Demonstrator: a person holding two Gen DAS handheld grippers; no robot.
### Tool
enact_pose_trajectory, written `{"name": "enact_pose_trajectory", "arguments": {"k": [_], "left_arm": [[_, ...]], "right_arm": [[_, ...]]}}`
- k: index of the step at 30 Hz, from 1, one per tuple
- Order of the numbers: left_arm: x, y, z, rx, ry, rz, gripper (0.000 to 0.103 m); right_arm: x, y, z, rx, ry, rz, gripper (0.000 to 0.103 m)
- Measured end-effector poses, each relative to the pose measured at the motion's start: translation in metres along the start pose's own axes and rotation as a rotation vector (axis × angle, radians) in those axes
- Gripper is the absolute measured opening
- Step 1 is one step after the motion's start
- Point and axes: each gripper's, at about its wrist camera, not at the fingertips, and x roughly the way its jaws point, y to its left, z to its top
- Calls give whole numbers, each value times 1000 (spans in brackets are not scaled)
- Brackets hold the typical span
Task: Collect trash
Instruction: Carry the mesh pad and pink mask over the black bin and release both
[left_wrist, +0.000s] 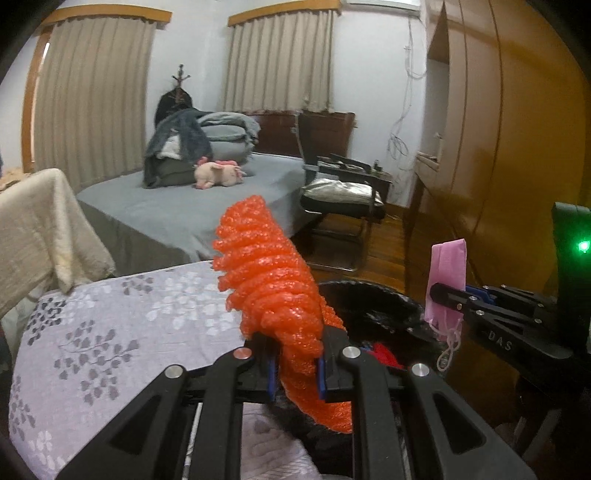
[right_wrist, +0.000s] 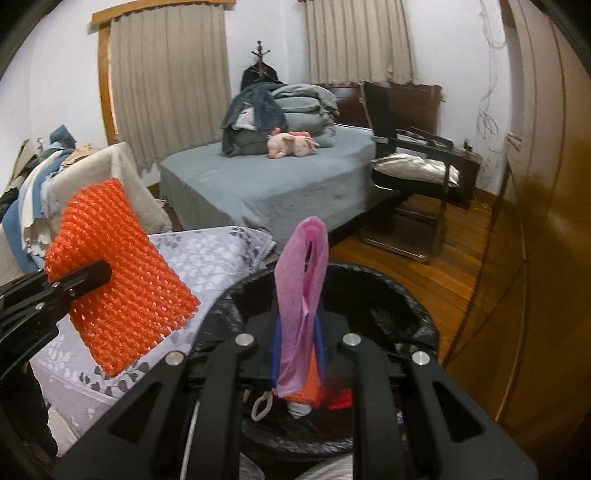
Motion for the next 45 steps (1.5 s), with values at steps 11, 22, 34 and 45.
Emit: {"name": "enact_pose_trajectory", "arguments": {"k": [11,22,34,45], "left_arm": [[43,-19,-5,37,49,-64,15],[105,-27,-6,42,113,-91,15],[161,-33,-8,40,193,-102,15],[170,-19,-5,2,213,-154,68]], "right_arm": [[19,-31,-11,38,48,-67,15],[64,-43,-13,20,113,-70,15],[108,-57,-14,31,159,-64,15],[127,-69,-18,19,174,-95,59]]}}
